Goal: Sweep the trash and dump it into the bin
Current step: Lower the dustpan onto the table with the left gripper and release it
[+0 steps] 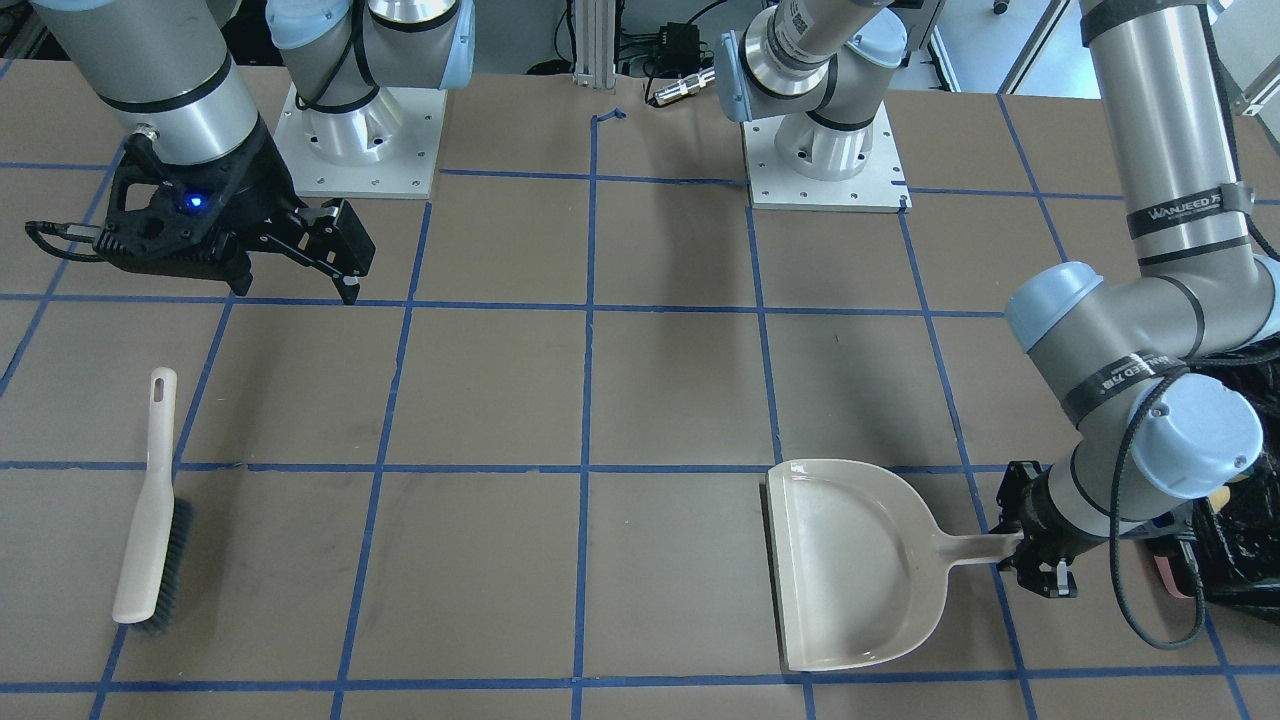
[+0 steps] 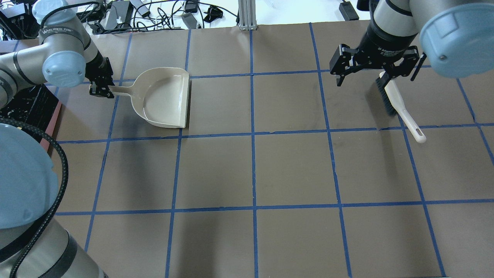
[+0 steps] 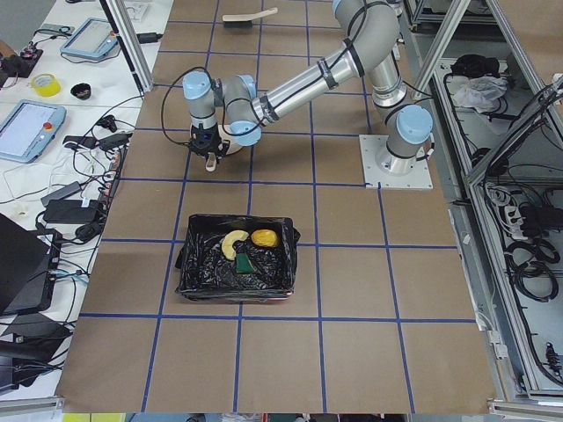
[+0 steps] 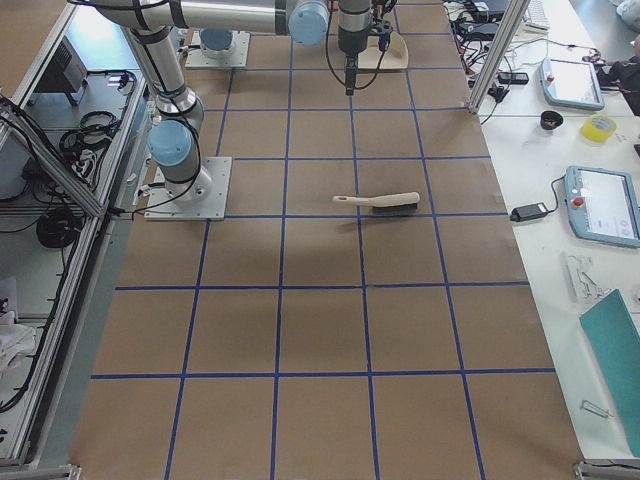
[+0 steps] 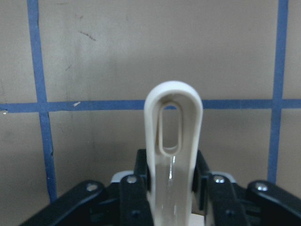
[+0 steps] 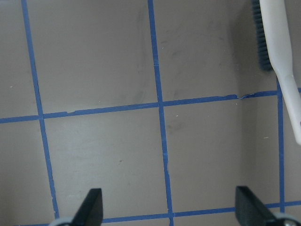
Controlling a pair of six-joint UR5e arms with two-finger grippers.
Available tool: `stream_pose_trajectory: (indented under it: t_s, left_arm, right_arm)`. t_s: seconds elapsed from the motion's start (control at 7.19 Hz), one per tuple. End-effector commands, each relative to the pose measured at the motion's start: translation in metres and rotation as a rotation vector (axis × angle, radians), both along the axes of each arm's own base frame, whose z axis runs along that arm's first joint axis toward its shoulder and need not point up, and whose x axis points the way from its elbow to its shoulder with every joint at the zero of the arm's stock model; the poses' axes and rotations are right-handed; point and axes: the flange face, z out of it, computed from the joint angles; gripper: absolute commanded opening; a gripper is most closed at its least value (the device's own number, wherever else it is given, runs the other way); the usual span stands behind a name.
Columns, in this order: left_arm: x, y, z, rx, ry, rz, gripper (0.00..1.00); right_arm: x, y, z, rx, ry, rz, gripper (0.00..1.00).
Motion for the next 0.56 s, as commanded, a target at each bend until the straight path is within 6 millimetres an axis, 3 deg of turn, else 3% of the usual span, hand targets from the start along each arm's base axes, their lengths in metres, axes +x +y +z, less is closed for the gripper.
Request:
stream_pose_trajectory:
  t_s: [0.0, 0.14, 0.28, 0.42]
  left_arm:
    - [-0.0002, 0.0007, -0.0052, 0.010, 0.002, -0.003, 0.00]
    - [0.0001, 0.0003, -0.0034, 0.006, -0.001, -0.003, 0.00]
    - [0.0019, 0.0008, -0.0032, 0.011, -0.018, -0.005, 0.07]
    - [0.0035, 0.0010, -0.0050, 0.019, -0.034, -0.005, 0.28]
  right_arm:
    - [-0.0007, 0.0005, -0.0010, 0.004, 0.007, 0.007, 1.00]
    - [-0.0001, -0.0001, -0.0004, -0.002, 0.001, 0.007, 1.00]
    - [-0.0004, -0.0006, -0.0011, 0.000, 0.004, 0.007, 1.00]
    - [-0.0010, -0.0001, -0.0016, 0.004, 0.010, 0.005, 1.00]
